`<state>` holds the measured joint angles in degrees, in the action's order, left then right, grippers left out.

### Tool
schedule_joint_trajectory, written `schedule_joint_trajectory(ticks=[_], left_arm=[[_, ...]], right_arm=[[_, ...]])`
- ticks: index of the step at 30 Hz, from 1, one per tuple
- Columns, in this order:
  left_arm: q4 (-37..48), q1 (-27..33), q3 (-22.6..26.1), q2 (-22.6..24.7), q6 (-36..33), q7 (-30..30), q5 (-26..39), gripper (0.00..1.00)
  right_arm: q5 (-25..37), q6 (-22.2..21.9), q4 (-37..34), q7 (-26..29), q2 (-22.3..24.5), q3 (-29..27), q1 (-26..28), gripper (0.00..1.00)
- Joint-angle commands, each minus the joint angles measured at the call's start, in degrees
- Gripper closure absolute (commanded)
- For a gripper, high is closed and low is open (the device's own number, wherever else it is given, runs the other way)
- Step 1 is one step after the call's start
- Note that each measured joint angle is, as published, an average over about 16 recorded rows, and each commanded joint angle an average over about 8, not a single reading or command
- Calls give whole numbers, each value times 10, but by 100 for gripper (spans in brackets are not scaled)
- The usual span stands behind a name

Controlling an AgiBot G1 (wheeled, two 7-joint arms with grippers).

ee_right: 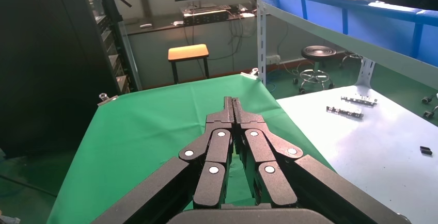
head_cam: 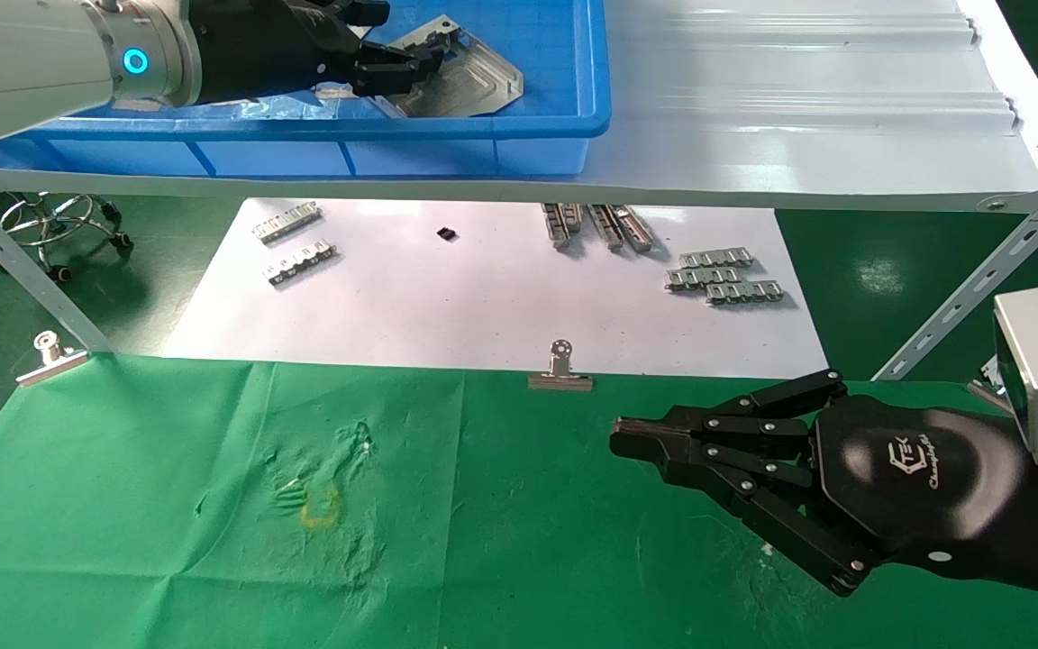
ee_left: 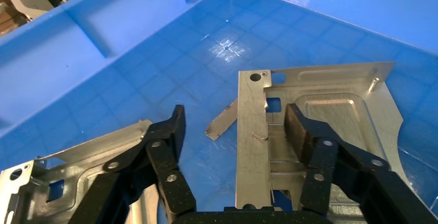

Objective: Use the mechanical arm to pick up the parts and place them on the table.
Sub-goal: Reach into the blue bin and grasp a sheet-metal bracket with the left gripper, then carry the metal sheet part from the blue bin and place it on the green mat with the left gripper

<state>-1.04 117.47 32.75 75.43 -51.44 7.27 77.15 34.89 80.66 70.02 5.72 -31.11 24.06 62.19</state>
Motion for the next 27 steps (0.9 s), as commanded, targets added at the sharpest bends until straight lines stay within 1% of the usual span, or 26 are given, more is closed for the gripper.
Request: schedule_joint_trajectory(ticks=[1, 19, 27], left_arm=[[1, 0, -1, 0, 1, 1, -1, 100], [5, 5, -2, -6, 2, 9, -3, 100], [0, 15, -14, -21, -19, 12, -21, 100]], right_arm=[[0, 0, 0, 0, 0, 0, 0, 100], [0, 0, 0, 0, 0, 0, 0, 100], [0, 0, 0, 0, 0, 0, 0, 100]])
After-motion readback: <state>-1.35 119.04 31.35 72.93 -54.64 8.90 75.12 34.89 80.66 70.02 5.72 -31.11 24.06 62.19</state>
